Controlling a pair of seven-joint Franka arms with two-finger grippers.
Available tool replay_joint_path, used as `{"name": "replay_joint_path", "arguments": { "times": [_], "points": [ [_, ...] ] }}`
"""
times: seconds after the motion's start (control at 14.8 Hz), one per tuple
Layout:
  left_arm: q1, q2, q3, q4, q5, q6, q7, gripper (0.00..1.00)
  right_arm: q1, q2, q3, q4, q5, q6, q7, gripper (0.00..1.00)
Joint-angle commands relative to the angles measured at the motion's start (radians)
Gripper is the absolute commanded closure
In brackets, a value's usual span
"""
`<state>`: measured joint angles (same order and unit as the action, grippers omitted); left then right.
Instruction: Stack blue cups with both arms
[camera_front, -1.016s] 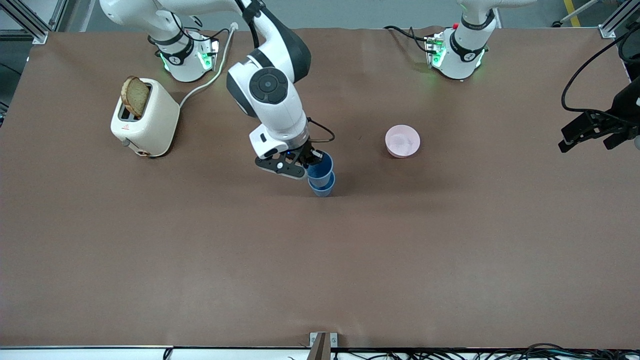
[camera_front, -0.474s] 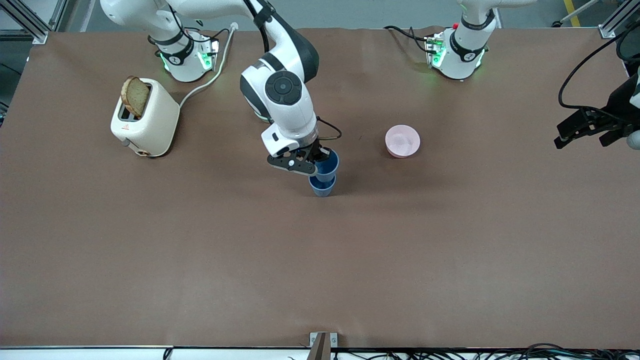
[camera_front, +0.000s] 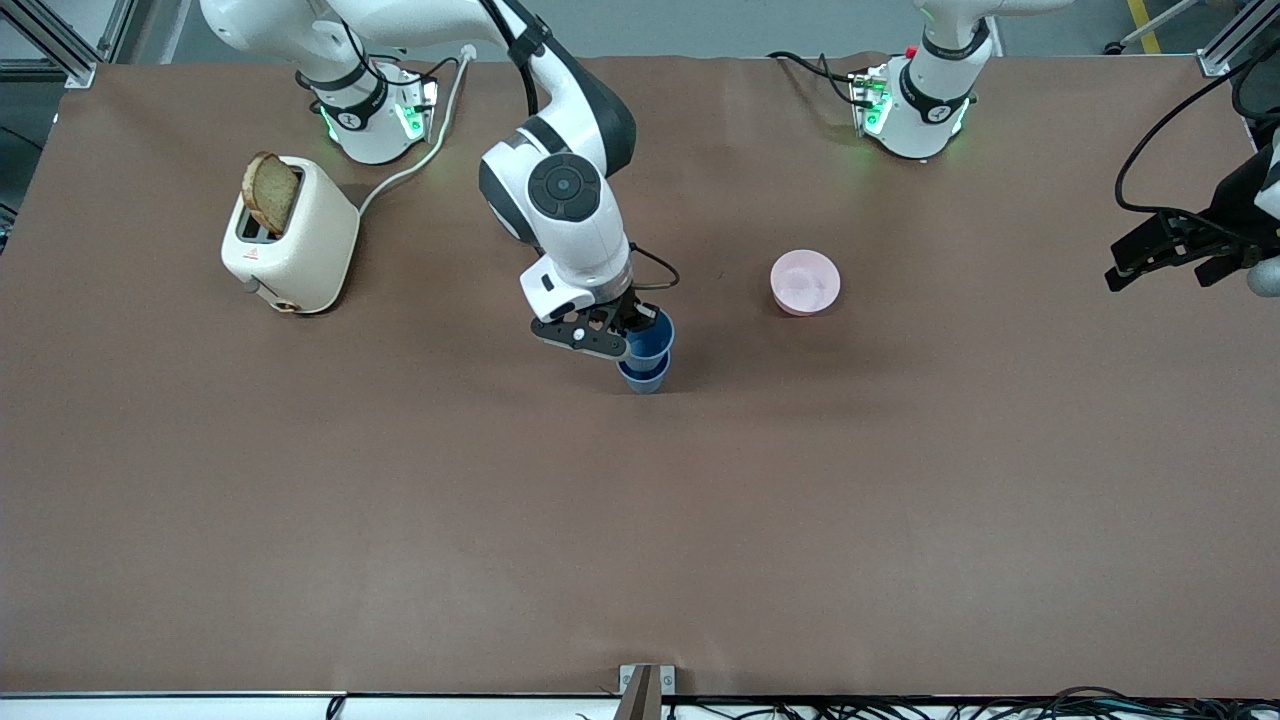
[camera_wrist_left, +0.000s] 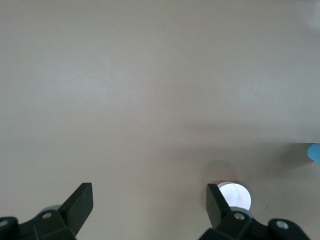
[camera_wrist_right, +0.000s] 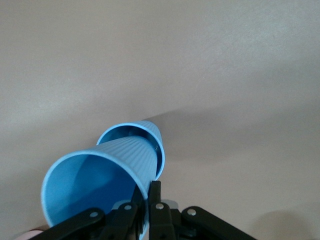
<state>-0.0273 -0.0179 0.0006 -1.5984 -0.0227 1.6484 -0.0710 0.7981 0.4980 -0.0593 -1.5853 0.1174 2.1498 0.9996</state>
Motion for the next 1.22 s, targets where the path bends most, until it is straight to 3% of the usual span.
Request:
{"name": "replay_joint_path", "arguments": {
  "times": [0.0,0.07,0.2,0.27,0.34,0.47,0.81,1.15],
  "points": [
    [0.004,-0.014,-0.005,0.003,-0.011,-0.016,0.008,0.0,-0.008,-0.007,-0.001,-0.007,-0.007,0.01,0.001,0.83],
    [0.003,-0.014,-0.005,0.005,-0.014,-0.016,0.008,0.0,-0.008,-0.007,-0.002,-0.005,-0.007,0.01,0.001,0.73],
    [0.001,-0.014,-0.005,0.005,-0.013,-0.016,0.007,0.0,-0.013,-0.009,-0.007,-0.002,-0.007,0.01,0.001,0.29],
    [0.001,-0.014,-0.005,0.005,-0.014,-0.016,0.007,0.0,-0.028,-0.019,-0.013,-0.002,-0.008,0.007,0.001,0.18],
    [0.001,-0.013,-0.005,0.005,-0.013,-0.015,0.008,0.0,-0.042,-0.035,-0.014,-0.002,-0.018,0.001,-0.002,0.14],
    [-0.003,-0.013,-0.007,0.006,-0.011,-0.015,0.005,0.0,-0.095,-0.12,-0.027,-0.01,-0.071,-0.04,-0.057,0.08],
    [0.006,-0.011,-0.014,0.008,-0.01,-0.015,0.003,0.0,-0.353,-0.297,-0.034,-0.01,-0.084,-0.237,-0.349,0.08],
    [0.004,-0.011,-0.011,0.031,-0.002,-0.018,0.008,0.0,-0.545,-0.364,-0.033,-0.044,-0.157,-0.303,-0.51,0.08]
  ]
}}
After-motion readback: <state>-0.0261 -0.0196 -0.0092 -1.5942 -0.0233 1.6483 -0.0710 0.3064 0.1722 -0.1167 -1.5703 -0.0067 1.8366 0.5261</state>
